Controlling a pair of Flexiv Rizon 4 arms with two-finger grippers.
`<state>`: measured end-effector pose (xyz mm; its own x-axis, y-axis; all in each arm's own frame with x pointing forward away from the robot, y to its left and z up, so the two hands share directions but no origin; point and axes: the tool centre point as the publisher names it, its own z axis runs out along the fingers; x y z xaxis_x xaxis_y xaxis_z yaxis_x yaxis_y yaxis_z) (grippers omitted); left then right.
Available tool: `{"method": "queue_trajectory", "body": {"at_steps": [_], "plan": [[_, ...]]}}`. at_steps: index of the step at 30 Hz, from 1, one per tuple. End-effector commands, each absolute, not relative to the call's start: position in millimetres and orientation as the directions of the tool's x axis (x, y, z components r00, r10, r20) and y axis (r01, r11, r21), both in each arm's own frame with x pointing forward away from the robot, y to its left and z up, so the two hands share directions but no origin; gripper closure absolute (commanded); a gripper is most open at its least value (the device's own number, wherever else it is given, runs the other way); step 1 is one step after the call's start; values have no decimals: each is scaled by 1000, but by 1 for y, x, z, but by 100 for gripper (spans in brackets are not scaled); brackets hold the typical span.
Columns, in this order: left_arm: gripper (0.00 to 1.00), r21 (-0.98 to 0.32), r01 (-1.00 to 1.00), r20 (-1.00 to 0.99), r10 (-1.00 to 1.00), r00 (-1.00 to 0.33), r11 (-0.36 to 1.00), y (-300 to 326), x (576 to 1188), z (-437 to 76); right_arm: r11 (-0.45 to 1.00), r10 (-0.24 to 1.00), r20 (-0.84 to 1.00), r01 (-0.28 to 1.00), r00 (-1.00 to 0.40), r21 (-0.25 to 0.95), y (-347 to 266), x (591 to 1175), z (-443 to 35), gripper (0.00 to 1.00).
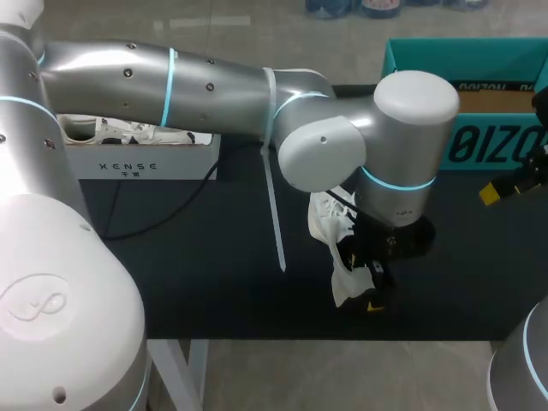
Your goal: Take the shoe out of the shoebox, open the shoe tongue, remove and reinsert the insole, then place the shoe into the shoebox
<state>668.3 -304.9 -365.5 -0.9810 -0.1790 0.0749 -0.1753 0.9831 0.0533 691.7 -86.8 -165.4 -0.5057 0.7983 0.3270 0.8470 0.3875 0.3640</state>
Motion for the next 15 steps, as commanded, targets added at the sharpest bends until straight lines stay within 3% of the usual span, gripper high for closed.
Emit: {"method": "queue_trajectory", "body": {"at_steps": [1,7,9,10,12,15], "plan": [[0,54,-184,75,-188,-979,981,-305,670,-369,387,799,327,848,-505,362,-86,693,-166,0],[0,66,-199,65,-203,-977,978,-304,671,-371,387,799,327,848,-505,362,-86,693,-166,0],[43,54,-199,65,-202,-977,979,-304,671,-371,387,799,327,848,-505,362,-86,693,-166,0],[52,58,-198,63,-202,-977,978,-304,671,-371,387,799,327,848,-505,362,-86,693,-166,0],[53,59,-199,64,-202,-977,978,-303,670,-371,387,799,327,848,-505,362,-86,693,-166,0],[65,61,-200,67,-204,-977,978,-301,671,-372,387,799,327,848,-505,362,-86,693,-166,0]]}}
